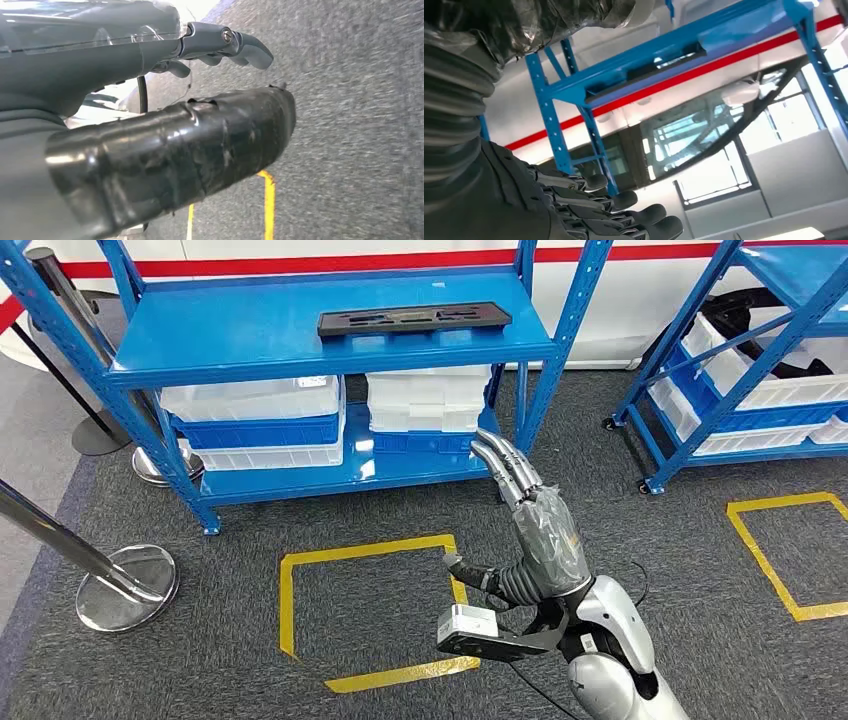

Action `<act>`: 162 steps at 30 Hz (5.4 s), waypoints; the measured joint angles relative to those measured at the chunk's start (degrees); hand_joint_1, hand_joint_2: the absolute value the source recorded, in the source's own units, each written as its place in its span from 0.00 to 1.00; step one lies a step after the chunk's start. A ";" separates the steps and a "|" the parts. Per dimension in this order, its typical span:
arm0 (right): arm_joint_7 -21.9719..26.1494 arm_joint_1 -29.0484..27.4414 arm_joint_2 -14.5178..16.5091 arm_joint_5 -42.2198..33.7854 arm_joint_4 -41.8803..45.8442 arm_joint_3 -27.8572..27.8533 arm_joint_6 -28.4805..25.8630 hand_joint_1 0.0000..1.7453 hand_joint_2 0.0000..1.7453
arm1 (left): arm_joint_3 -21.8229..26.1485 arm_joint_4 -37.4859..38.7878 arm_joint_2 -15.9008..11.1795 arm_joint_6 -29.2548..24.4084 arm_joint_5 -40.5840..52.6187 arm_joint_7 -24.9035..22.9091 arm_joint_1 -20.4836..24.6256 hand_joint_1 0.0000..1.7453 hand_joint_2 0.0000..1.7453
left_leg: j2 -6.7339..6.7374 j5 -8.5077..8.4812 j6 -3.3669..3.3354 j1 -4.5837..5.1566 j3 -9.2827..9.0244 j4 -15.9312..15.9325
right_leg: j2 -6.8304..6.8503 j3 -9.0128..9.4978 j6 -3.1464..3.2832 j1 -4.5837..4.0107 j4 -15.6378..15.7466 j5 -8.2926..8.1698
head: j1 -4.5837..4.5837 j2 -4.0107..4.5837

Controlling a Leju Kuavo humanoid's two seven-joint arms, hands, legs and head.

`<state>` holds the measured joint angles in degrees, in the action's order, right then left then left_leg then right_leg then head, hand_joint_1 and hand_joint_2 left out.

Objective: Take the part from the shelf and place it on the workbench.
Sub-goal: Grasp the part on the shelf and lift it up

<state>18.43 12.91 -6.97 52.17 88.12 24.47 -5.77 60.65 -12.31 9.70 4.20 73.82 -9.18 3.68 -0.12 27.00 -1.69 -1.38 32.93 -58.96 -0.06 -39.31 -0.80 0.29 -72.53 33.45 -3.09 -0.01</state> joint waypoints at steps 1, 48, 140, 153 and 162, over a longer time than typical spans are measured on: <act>-0.55 0.01 0.00 0.72 -0.14 0.03 -0.25 0.00 1.00 | 0.00 0.00 -0.01 0.00 0.01 0.00 0.00 0.00 0.00 | 0.00 0.05 -0.01 0.01 -0.02 -0.01 | 0.01 -0.97 -0.07 0.06 -1.51 0.22 | 0.00 0.00; -9.43 13.07 2.41 21.51 -15.63 5.06 -5.70 0.00 1.00 | 0.02 0.17 0.36 0.62 4.72 1.11 0.57 0.00 0.00 | -0.09 8.00 2.71 0.10 4.15 -14.13 | -0.10 6.39 4.16 -0.79 15.19 -8.49 | 0.10 0.01; -14.74 26.00 7.84 33.92 -61.59 4.21 -14.47 0.00 1.00 | -0.63 0.59 0.16 1.82 9.50 1.70 0.68 0.00 0.00 | 0.08 7.38 2.27 0.10 3.94 -12.93 | 0.01 6.41 4.50 -1.11 16.84 -9.76 | 0.51 0.00; -14.70 25.85 7.87 33.58 -62.47 3.06 -14.86 0.00 1.00 | -0.66 0.66 0.24 1.68 9.63 1.56 0.50 0.00 0.00 | 0.18 -1.09 0.03 -0.16 1.61 -0.39 | -0.21 3.20 0.91 -0.55 5.15 -1.79 | 0.51 0.00; -14.66 25.66 7.66 33.58 -62.95 2.82 -14.84 0.00 1.00 | -0.66 0.75 0.62 1.62 9.63 1.57 0.47 0.00 0.00 | -0.29 2.19 0.84 -0.28 -2.62 0.41 | -0.10 1.19 3.67 -1.75 12.22 -11.46 | 0.56 0.01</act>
<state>3.77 38.57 0.69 85.74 25.16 27.29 -20.61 60.00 -11.56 10.33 5.82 83.45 -7.61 4.15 -0.41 29.20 -0.85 -1.66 30.31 -58.55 -0.16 -38.13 2.88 -1.46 -60.30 21.99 -2.53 -0.01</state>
